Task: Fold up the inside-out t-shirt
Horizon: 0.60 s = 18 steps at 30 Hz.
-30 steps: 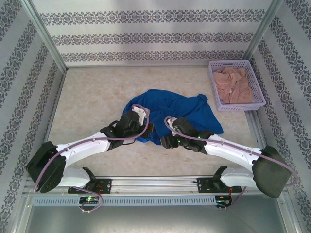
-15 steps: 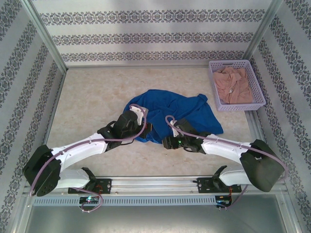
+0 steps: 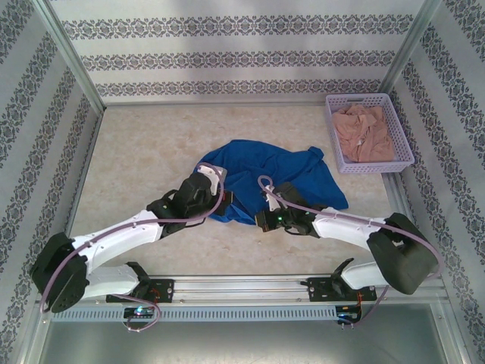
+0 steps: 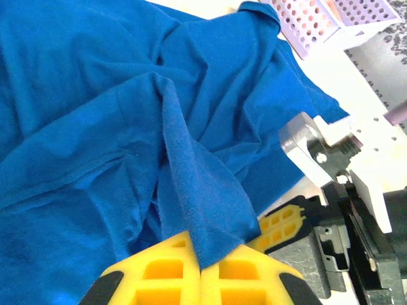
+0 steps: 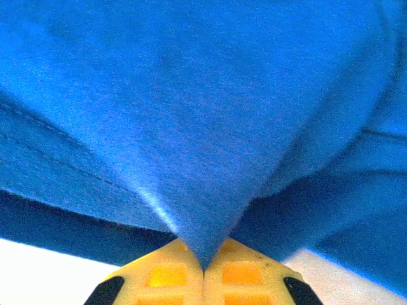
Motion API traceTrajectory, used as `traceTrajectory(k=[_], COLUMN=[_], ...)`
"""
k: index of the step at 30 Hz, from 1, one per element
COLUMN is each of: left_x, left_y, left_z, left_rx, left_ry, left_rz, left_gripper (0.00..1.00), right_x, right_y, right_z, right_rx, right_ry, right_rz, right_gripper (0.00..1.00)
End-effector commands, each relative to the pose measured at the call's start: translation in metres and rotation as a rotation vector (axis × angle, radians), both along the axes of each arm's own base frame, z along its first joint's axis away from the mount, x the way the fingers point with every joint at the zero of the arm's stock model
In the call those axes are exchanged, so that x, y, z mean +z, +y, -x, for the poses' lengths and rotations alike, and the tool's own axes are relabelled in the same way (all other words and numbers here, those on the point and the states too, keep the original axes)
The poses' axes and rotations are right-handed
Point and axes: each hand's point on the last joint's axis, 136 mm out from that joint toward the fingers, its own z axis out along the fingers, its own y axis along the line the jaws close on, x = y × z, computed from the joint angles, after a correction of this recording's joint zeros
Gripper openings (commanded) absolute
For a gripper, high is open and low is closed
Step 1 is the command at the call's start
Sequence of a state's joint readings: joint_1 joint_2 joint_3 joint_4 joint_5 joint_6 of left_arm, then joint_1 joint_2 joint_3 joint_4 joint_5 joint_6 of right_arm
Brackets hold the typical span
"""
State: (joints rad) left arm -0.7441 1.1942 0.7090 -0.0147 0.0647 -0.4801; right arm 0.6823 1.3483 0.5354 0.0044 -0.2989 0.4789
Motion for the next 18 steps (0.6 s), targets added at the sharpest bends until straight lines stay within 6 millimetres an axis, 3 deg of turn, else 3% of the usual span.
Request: traceTrajectory(k=[1,5,8,13,17,18], left_x=[0.007,0.007,-0.012,-0.057,-0.086,-0.091], left_y=[0.041,0.063,0.062,0.041,0.039,0.039], left_z=[-0.004,-0.001,0.009,0.057,0.096,0.103], left_rx=[0.167,0.239,0.196,0.031,-0.022,-0.034], left_ry=[-0.037,-0.059,-0.015,0.117,0.201,0.22], left_rz=[-0.073,-0.116,-0.136,-0.094,-0.093,-0.091], left_gripper=[0.0,0.0,0.0,0.0,0.0,0.05], right_x=[0.014,0.024,0.026,0.016,0.004,0.002], right_y=[-0.029,-0.054,-0.062,-0.067,-0.07,-0.071], right_z=[0.0,0.007,0.015,0.033,0.049,0.053], right_rx=[-0.037,-0.097,-0.12,-0.114,-0.102,-0.098], right_ry=[-0.039,-0.027,-0.009,0.033,0.091,0.108], right_rz=[0.137,0.247,0.301,0.359,0.376,0.382], right_gripper=[0.0,0.0,0.0,0.0,0.0,0.0])
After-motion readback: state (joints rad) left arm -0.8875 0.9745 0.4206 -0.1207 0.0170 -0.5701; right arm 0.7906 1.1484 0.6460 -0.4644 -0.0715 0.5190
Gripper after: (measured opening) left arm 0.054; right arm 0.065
